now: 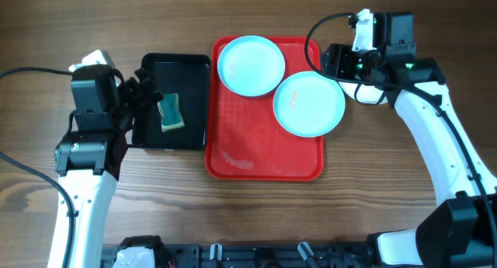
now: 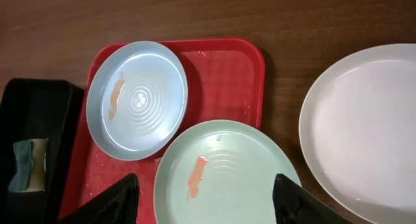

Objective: Clean dirty plates on tray and stack at the side

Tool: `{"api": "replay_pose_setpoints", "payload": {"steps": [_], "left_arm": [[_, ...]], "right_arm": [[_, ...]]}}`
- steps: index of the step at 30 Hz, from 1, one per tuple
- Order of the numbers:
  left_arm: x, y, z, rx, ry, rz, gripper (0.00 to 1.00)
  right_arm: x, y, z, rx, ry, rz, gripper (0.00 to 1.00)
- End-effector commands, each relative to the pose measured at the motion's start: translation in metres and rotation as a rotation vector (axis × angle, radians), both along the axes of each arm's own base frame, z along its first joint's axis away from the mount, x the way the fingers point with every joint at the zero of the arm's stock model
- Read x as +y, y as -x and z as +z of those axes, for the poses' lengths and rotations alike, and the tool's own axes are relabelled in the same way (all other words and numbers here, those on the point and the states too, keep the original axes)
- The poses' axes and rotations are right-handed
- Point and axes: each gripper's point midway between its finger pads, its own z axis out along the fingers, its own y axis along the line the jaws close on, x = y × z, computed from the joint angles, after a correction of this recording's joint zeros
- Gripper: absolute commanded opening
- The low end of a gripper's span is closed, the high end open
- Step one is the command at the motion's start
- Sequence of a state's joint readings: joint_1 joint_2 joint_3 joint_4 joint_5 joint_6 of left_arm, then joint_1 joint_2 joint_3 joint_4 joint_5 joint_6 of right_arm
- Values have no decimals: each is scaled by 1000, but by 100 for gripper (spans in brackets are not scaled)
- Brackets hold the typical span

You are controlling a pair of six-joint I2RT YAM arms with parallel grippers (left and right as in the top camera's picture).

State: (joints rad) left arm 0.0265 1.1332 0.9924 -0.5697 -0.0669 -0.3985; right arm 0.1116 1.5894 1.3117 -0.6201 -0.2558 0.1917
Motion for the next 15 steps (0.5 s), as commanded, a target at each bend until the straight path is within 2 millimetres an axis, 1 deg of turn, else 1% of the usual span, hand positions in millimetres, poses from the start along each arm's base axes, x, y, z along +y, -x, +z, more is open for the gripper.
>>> {"api": "replay_pose_setpoints", "payload": {"steps": [1, 7, 11, 15], "left_arm": [[4, -1, 5, -13, -10, 13, 100], [4, -1, 5, -14, -10, 14, 100], [4, -1, 5, -13, -10, 14, 100], [4, -1, 5, -13, -10, 14, 100]], "right_arm": [[-5, -3, 16, -48, 21, -3, 66], [-6, -3, 15, -50, 33, 3, 66], [-4, -2, 14, -45, 33, 8, 67], [-4, 2, 10, -21, 32, 12, 67]]}}
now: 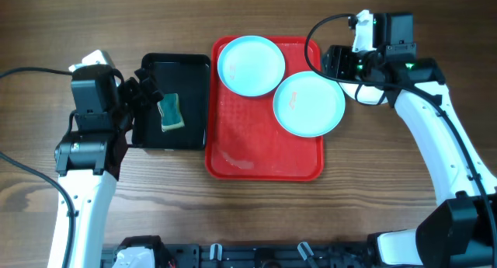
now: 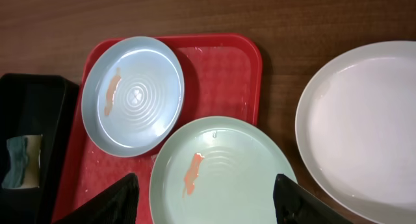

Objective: Clean dirty plates on tray and stack at the side
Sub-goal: 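Lower right gripper and grip the pale-green plate rim, pull it center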

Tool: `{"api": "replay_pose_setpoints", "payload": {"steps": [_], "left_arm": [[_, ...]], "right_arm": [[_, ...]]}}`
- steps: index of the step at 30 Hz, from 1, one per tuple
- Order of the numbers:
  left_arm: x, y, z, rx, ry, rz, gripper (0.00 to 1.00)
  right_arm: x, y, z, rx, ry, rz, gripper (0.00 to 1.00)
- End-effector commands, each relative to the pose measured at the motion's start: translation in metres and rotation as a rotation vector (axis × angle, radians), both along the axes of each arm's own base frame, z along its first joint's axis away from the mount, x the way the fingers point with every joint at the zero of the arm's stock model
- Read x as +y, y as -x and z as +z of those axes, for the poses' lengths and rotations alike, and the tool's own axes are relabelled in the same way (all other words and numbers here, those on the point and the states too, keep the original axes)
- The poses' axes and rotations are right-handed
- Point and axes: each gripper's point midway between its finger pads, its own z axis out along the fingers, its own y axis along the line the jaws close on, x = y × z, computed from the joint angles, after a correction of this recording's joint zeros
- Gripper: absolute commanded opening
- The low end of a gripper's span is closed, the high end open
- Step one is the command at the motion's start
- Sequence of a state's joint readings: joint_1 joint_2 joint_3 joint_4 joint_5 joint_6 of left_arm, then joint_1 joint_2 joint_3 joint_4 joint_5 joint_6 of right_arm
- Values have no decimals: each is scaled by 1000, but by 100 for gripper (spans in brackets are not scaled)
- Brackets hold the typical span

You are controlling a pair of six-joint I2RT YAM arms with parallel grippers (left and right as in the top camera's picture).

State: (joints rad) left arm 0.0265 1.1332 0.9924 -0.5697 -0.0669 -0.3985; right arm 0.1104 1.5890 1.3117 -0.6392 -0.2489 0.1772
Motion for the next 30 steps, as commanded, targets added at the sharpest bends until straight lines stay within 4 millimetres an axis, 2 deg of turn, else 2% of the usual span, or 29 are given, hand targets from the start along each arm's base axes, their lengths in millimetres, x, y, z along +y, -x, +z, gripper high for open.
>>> {"api": "replay_pose_setpoints", "payload": {"steps": [1, 4, 7, 9, 13, 16, 17, 21, 24, 28, 30], "left_arm": [[4, -1, 5, -13, -10, 14, 100], [4, -1, 5, -13, -10, 14, 100], [4, -1, 5, -13, -10, 14, 100], [4, -1, 5, -13, -10, 14, 100], [4, -1, 5, -13, -10, 14, 100], [4, -1, 5, -13, -10, 14, 100], [4, -1, 5, -13, -10, 14, 100], [4, -1, 5, -13, -10, 14, 100], [4, -1, 5, -13, -10, 14, 100], [4, -1, 5, -13, -10, 14, 100], [4, -1, 5, -13, -10, 14, 100]], "right_arm": [[-2, -1, 11, -30, 17, 7, 67], [-2, 2, 2, 5, 22, 10, 67], [14, 11, -15, 80, -22, 63, 67], [19, 10, -31, 105, 13, 99, 67], [7, 16, -72, 222, 116, 63, 58], [-21, 25, -97, 312, 263, -3, 53], [-28, 26, -98, 317, 298, -26, 52], [-33, 21, -95, 298, 311, -62, 52], [-52, 29, -97, 336, 378, -166, 52], [-53, 35, -99, 362, 375, -181, 40], [-53, 37, -102, 371, 377, -180, 39]]}}
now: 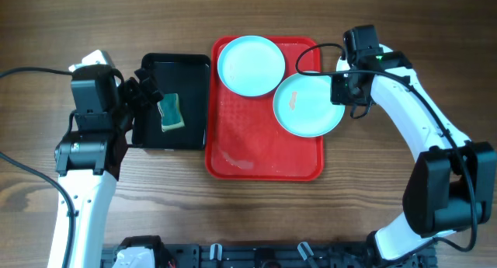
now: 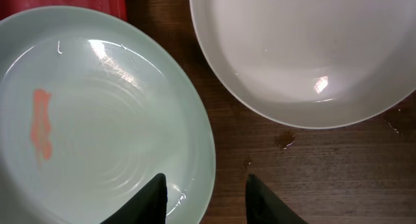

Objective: Clean dirty plates on tray and stack at the side
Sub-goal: 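Lower right gripper and grip the pale-green plate rim, pull it center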

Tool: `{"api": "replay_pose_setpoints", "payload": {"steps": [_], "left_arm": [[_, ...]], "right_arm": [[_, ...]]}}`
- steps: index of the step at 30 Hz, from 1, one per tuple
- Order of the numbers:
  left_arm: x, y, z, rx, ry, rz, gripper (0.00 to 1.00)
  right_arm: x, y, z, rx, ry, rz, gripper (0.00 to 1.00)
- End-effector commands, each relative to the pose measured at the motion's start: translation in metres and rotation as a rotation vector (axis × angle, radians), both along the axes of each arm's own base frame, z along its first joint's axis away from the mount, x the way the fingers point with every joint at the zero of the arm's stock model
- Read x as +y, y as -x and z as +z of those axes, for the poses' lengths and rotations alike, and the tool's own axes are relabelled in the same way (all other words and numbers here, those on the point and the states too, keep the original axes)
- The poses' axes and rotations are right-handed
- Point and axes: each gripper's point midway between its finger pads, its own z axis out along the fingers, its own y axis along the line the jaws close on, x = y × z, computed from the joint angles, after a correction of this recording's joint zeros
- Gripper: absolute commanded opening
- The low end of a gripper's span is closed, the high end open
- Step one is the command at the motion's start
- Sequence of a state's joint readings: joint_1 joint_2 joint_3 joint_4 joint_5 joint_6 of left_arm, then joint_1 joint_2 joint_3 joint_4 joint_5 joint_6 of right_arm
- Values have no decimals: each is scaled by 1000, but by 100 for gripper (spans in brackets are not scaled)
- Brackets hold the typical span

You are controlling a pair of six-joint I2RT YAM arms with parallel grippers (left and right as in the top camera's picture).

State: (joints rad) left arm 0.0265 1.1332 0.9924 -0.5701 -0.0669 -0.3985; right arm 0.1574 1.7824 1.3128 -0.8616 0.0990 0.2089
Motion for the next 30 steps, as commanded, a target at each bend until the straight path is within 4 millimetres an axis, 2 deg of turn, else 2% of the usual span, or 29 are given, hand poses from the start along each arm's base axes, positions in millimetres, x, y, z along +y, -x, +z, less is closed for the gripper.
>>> {"api": "replay_pose_setpoints", "payload": {"steps": [1, 8, 11, 16, 20, 23, 27, 30], "left_arm": [[4, -1, 5, -14, -10, 14, 100], [4, -1, 5, -14, -10, 14, 100], [4, -1, 5, -14, -10, 14, 100], [4, -2, 5, -14, -10, 14, 100], [4, -1, 5, -14, -10, 14, 100], [4, -1, 5, -14, -10, 14, 100], [4, -1, 5, -14, -10, 14, 100], [4, -1, 5, -14, -10, 14, 100]], "right_arm": [[-8, 0, -3, 3, 32, -41, 39], [-9, 4, -25, 0, 32, -41, 36], [-9, 5, -30, -7, 31, -40, 26], [-9, 9, -43, -10, 25, -40, 21], [-3, 4, -42, -29, -7, -31, 5], [-3, 5, -42, -24, -6, -30, 4], [13, 11, -42, 6, -86, 38, 4], [14, 16, -44, 24, -90, 43, 6]]}}
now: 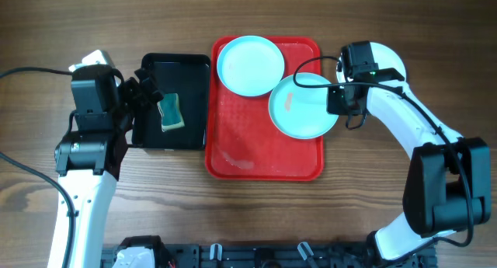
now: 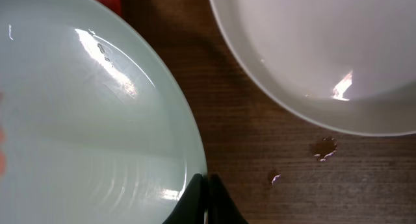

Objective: Clean dirty plates on tray and stack at the side
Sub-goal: 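Lower right gripper and grip the pale-green plate rim, pull it center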

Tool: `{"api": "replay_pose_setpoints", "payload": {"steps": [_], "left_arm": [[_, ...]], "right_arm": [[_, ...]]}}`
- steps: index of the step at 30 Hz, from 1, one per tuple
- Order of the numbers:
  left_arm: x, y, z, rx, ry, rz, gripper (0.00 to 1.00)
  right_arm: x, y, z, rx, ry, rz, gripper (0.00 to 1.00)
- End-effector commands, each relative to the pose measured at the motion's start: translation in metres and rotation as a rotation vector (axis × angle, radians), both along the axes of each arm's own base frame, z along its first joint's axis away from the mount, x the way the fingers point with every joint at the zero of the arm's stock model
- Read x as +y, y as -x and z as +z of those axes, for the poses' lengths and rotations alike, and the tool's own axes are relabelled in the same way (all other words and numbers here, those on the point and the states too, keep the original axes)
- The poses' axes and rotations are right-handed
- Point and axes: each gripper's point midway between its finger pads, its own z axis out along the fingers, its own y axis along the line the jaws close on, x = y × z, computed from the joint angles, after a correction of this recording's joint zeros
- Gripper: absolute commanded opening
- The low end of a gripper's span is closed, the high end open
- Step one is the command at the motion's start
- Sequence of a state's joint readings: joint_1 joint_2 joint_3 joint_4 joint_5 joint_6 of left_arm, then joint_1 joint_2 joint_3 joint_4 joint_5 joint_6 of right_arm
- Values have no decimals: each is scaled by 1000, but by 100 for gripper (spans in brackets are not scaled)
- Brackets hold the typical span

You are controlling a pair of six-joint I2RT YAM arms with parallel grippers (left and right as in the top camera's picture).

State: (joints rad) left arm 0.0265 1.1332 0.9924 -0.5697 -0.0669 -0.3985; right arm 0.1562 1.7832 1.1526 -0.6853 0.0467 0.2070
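Two pale plates lie on the red tray. The far one sits at the tray's top. The nearer pale green plate carries an orange smear and overhangs the tray's right edge. My right gripper is shut on that plate's right rim, one finger over it and one under. A clean white plate rests on the table just beyond, partly under the right arm. My left gripper hovers open at the left edge of the black bin, beside the sponge.
Small wet spots mark the wood between the two plates. A cable loops over the tray's right side by the right wrist. The tray's lower half is wet.
My right gripper, open astride the green plate's right rim before, is now shut on it. The plate sits slightly further left. The left arm is unchanged.
First my right gripper stood open, high behind the tray's far right corner, looking down on both dirty plates and the white plate. Later it was down at the green plate's right rim, still open. Now it grips that rim. The left arm stayed by the bin throughout.
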Motion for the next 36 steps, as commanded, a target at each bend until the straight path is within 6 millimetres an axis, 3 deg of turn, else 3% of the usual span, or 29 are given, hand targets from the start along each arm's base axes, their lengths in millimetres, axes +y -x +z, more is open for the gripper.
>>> {"api": "replay_pose_setpoints", "payload": {"steps": [1, 3, 10, 13, 14, 16, 19, 21, 23, 27, 36], "left_arm": [[4, -1, 5, -13, -10, 14, 100], [4, -1, 5, -13, -10, 14, 100], [4, -1, 5, -14, -10, 14, 100], [4, -3, 7, -25, -10, 14, 100], [4, -6, 11, -42, -11, 14, 100], [4, -5, 10, -37, -11, 14, 100], [2, -5, 9, -36, 0, 7, 100], [-21, 2, 0, 9, 85, -90, 100], [-38, 6, -3, 31, 153, -164, 100], [-41, 15, -21, 114, 174, -172, 100], [-39, 12, -81, 324, 156, -187, 100]], "right_arm": [[6, 6, -5, 33, -38, 31, 7], [9, 7, -5, 37, -49, 35, 12], [35, 25, -5, 113, -205, 70, 13], [25, 22, -7, 99, -146, 57, 26], [23, 17, -6, 77, -135, 56, 36], [25, 9, -4, 44, -140, 58, 40], [25, 9, -5, 44, -141, 56, 38], [24, 14, -10, 57, -139, 55, 35], [24, 20, -17, 69, -142, 55, 21], [37, 24, -18, 82, -221, 75, 4], [74, 41, -18, 115, -234, 220, 4]]}}
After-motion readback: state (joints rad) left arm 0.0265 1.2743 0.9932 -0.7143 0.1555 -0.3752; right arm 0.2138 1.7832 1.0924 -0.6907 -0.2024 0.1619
